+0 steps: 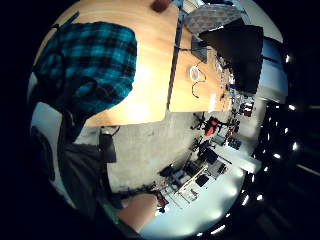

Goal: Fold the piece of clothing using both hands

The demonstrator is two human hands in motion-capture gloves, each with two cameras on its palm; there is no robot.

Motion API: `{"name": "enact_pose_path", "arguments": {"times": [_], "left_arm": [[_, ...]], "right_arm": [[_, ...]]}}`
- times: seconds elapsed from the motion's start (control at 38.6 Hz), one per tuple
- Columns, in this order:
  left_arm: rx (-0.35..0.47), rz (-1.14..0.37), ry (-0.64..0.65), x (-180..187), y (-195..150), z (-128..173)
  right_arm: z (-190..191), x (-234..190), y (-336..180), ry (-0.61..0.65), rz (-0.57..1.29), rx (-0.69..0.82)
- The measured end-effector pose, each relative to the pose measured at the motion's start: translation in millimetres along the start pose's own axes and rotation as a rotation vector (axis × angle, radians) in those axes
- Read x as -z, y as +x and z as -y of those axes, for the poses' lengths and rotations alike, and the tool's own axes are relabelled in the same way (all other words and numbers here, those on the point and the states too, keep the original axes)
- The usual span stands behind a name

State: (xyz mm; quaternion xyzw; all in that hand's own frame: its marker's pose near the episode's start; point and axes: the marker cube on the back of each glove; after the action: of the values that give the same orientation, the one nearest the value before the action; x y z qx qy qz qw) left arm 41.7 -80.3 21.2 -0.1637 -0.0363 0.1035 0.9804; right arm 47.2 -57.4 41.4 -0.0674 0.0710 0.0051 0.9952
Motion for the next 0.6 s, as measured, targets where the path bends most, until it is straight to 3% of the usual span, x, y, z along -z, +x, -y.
{"name": "enact_pose_path", "arguments": {"times": [0.13, 0.26, 0.34, 0.44, 0.6], "left_arm": [[0.091, -0.020, 0.026, 10, -13, 46], [0.275, -0.015, -0.029, 11, 0, 37], [0.330, -0.008, -0.006, 1, -1, 61], [0.382, -0.002, 0.089, -14, -5, 96], [0.460, -0.016, 0.432, -9, -18, 118]], "right_arm": [[45, -1, 4, -0.085, 0.010, -0.097], [91, -23, 4, -0.219, 0.010, -0.189], [82, -28, -6, -0.284, 0.013, -0.219], [72, -33, -17, -0.151, 0.033, -0.258], [100, -36, -2, 0.188, 0.000, -0.294]]}}
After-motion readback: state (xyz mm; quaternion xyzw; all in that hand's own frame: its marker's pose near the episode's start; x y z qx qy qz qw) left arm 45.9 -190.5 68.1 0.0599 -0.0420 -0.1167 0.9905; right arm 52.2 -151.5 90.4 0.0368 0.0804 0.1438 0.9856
